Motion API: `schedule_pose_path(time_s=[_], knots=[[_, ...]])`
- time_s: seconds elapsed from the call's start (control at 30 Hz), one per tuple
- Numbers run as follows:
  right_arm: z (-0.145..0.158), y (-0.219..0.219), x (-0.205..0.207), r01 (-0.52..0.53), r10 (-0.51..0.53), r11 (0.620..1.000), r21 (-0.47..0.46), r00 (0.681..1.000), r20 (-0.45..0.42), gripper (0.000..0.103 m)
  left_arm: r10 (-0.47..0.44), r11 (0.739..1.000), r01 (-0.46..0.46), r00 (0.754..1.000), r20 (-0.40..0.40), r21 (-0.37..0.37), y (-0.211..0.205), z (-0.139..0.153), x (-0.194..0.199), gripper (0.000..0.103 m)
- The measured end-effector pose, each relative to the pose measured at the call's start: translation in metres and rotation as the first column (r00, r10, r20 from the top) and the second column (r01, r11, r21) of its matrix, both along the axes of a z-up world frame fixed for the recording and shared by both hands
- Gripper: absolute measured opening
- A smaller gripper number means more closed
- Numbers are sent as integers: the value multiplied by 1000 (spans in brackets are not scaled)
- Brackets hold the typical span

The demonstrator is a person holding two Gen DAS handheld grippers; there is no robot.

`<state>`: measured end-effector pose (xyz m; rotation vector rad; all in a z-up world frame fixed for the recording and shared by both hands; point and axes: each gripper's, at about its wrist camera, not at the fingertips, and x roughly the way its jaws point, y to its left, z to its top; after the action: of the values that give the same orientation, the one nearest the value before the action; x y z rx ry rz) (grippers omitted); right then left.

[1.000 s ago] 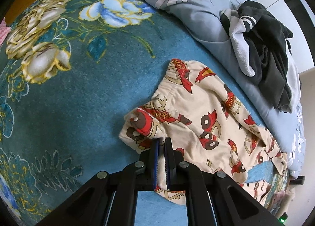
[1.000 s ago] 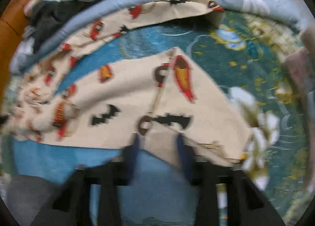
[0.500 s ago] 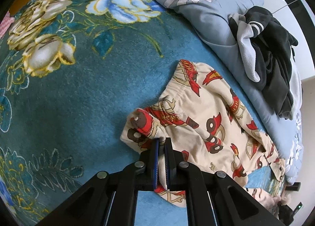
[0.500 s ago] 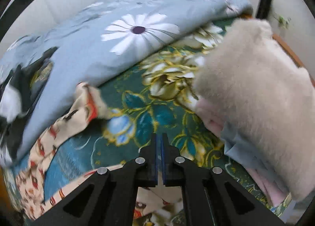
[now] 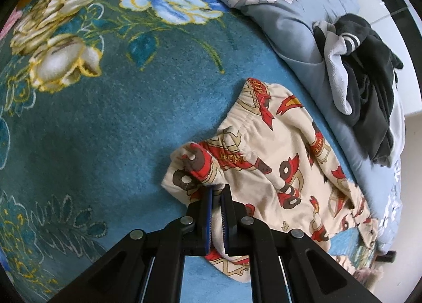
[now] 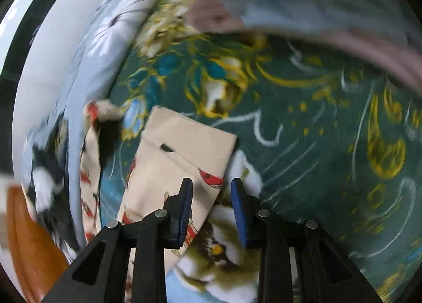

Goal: Fold clothes

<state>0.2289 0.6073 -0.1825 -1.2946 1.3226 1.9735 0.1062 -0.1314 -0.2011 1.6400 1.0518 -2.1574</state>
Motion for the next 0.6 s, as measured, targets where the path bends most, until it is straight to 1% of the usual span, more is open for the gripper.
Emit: schedule_pose_path(time_s=[0.03, 0.1, 0.13, 0.2, 0.27, 0.4, 0.47, 0.5, 0.57, 0.6], knots=[[-1, -2, -2, 22, -22, 1000, 1, 1000, 11, 30, 15, 1000, -14, 1000, -1, 15, -1, -1, 1, 7], [3, -6, -11, 7, -7, 1000, 12, 1000, 14, 11, 21, 999, -21, 1000, -2, 25, 0, -1, 1, 7], [7, -9, -17, -10, 10, 1000, 15, 1000, 10, 6, 21, 999, -21, 1000, -1, 28, 1, 0, 1, 6], [20, -16, -25, -49, 50, 998, 34, 999, -7, 5, 19, 999, -19, 1000, -11, 26, 2, 5, 1, 6], [44, -21, -28, -85, 89, 993, 86, 995, -46, 5, 15, 1000, -14, 999, -49, 8, 2, 20, 2, 6], [99, -26, -16, -104, 129, 979, 173, 982, -136, 4, 10, 999, -4, 985, -172, 34, -13, 61, 19, 6], [112, -26, 5, -101, 134, 974, 204, 979, -154, 4, -6, 999, 13, 976, -217, 31, -30, 73, 37, 6], [118, -26, 16, -99, 136, 971, 219, 977, -163, 4, -18, 999, 24, 975, -222, 24, -39, 73, 43, 6], [130, -26, 37, -95, 142, 964, 248, 974, -178, 4, -49, 999, 51, 981, -188, 3, -54, 56, 64, 6], [123, -26, 46, -96, 136, 964, 249, 979, -150, 4, -54, 999, 55, 986, -159, -2, -56, 45, 80, 6]])
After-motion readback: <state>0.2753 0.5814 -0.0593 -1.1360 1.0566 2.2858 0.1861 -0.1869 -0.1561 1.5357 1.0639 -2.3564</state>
